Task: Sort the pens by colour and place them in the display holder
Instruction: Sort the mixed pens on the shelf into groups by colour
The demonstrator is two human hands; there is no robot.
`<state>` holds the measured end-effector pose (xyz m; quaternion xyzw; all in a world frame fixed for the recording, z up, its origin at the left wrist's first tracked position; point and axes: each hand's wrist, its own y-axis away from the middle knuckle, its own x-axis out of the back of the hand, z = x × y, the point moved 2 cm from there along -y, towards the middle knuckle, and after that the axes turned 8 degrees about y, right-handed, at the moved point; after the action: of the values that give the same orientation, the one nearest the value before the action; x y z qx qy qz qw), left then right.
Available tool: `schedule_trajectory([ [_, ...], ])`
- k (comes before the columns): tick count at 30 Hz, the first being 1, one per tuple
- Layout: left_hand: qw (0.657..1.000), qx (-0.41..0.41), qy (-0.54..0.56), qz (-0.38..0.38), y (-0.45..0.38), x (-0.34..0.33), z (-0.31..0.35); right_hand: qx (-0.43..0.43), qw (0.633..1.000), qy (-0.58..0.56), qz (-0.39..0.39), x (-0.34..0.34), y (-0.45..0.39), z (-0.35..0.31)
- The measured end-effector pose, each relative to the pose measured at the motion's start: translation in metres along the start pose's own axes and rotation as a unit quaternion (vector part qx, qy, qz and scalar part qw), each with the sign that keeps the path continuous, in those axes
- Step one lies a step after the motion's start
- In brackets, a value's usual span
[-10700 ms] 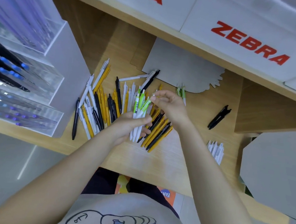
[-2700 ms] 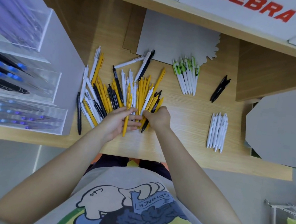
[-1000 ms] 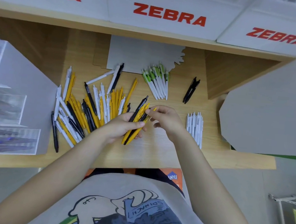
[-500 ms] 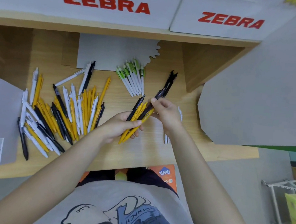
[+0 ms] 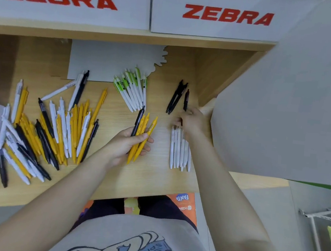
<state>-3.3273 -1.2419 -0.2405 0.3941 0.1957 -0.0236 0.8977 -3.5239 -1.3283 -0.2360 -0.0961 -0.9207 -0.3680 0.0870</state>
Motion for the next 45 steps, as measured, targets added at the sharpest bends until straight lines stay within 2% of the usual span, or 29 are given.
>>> schedule_trajectory([
  [4,0.998,-0.007,0.055,0.027,-0.009,-0.006,-0.001,-0.008,0.999,-0.009,0.042,0.002,-0.021,-0.003],
  [8,0.997,0.004,0.073,0.029,-0.01,-0.012,-0.005,0.038,0.996,0.086,0.008,0.008,-0.02,-0.002],
  [11,0.996,0.018,0.081,0.022,-0.01,-0.016,-0.008,0.067,0.992,0.102,-0.02,0.011,-0.021,0.0],
  [16,0.999,0.009,0.04,-0.009,-0.007,-0.023,-0.003,0.098,0.991,0.092,-0.019,0.016,-0.01,0.001],
  [17,0.999,0.009,0.025,-0.022,-0.007,-0.025,-0.001,0.094,0.99,0.094,-0.043,0.014,-0.004,0.002],
  [20,0.997,0.009,-0.034,-0.063,-0.005,-0.032,0.002,0.071,0.976,0.082,-0.19,0.004,0.021,0.003],
  [23,0.992,0.004,-0.097,-0.077,-0.004,-0.035,0.003,0.088,0.961,0.093,-0.244,-0.002,0.036,0.005],
  [27,0.987,0.008,-0.137,-0.083,-0.002,-0.032,-0.002,0.1,0.967,0.083,-0.219,-0.003,0.038,0.007],
  [31,0.986,0.024,-0.143,-0.087,0.003,-0.022,-0.013,0.096,0.982,-0.068,-0.148,0.005,0.034,0.0],
  [34,0.993,0.029,-0.098,-0.063,0.008,-0.014,-0.02,0.075,0.982,-0.138,-0.107,0.015,0.03,-0.005],
  [37,0.998,0.02,-0.048,-0.042,0.009,-0.011,-0.022,0.004,0.988,-0.102,-0.112,0.017,0.029,-0.004],
  [41,0.999,0.008,-0.021,-0.034,0.003,-0.014,-0.017,0.019,0.984,-0.079,-0.16,0.017,0.026,-0.004],
  [43,0.999,0.001,-0.017,-0.03,0.0,-0.016,-0.013,0.018,0.986,-0.073,-0.147,0.019,0.022,-0.004],
  [45,1.0,-0.006,-0.016,-0.025,-0.003,-0.018,-0.009,0.02,0.994,-0.004,-0.109,0.019,0.012,-0.003],
])
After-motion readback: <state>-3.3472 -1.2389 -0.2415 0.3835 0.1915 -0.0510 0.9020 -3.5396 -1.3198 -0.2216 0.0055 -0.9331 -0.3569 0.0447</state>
